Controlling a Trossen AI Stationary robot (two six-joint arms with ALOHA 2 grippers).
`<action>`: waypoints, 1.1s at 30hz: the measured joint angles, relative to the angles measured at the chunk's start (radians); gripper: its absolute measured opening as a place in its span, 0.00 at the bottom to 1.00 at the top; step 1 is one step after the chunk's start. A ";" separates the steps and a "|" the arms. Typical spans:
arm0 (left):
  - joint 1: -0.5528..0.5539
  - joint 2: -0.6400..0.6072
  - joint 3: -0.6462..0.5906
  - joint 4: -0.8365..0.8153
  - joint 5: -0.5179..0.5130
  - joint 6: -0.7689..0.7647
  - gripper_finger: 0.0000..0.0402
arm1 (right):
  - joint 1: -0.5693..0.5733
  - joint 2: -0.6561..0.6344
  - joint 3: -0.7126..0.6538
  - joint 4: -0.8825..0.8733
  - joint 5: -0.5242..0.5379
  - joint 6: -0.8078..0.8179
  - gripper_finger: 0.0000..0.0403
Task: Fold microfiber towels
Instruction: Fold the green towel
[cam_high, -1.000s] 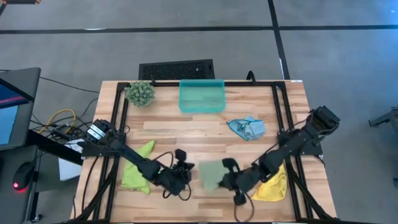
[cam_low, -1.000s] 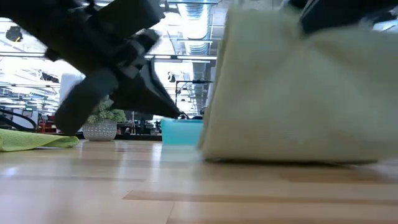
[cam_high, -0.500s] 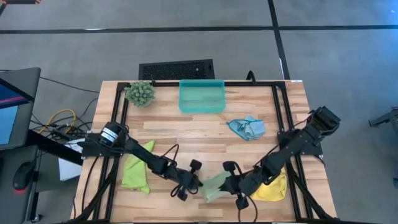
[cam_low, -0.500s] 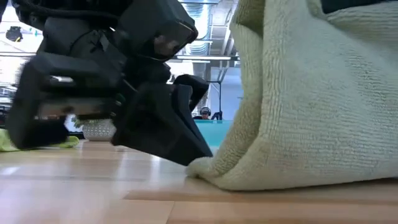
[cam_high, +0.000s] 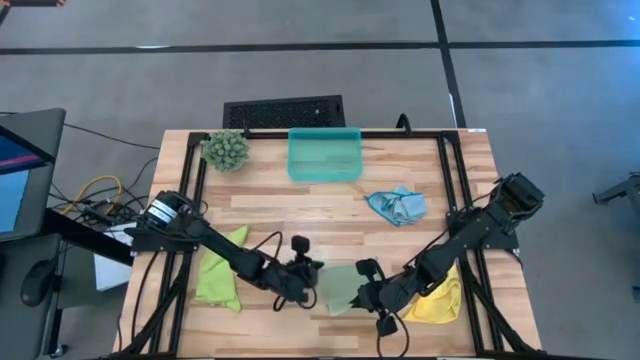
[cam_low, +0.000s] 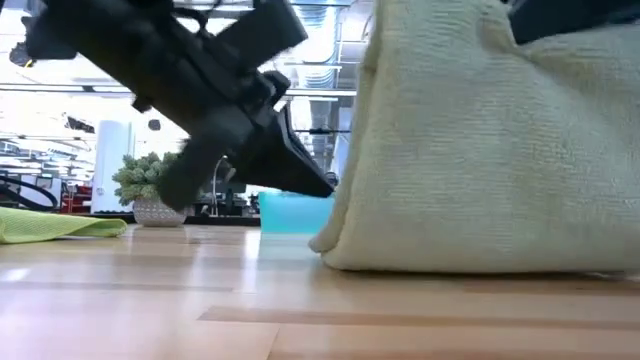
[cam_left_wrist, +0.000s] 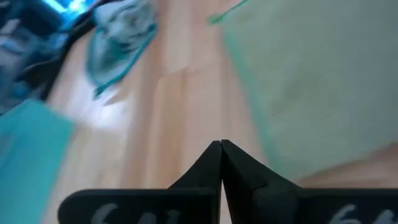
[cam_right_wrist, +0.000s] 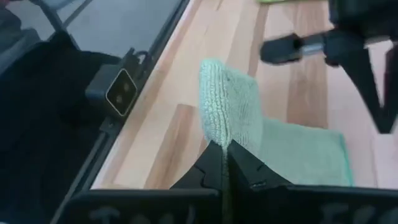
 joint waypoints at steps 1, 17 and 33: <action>-0.003 0.000 0.000 0.010 0.045 0.001 0.00 | -0.005 0.008 -0.001 -0.006 -0.002 0.000 0.05; -0.037 0.002 0.000 -0.123 -0.104 -0.034 0.00 | -0.157 0.109 -0.002 0.009 -0.114 0.069 0.06; -0.001 0.002 0.000 -0.116 0.132 -0.087 0.00 | -0.233 0.093 -0.016 -0.002 -0.069 0.140 0.06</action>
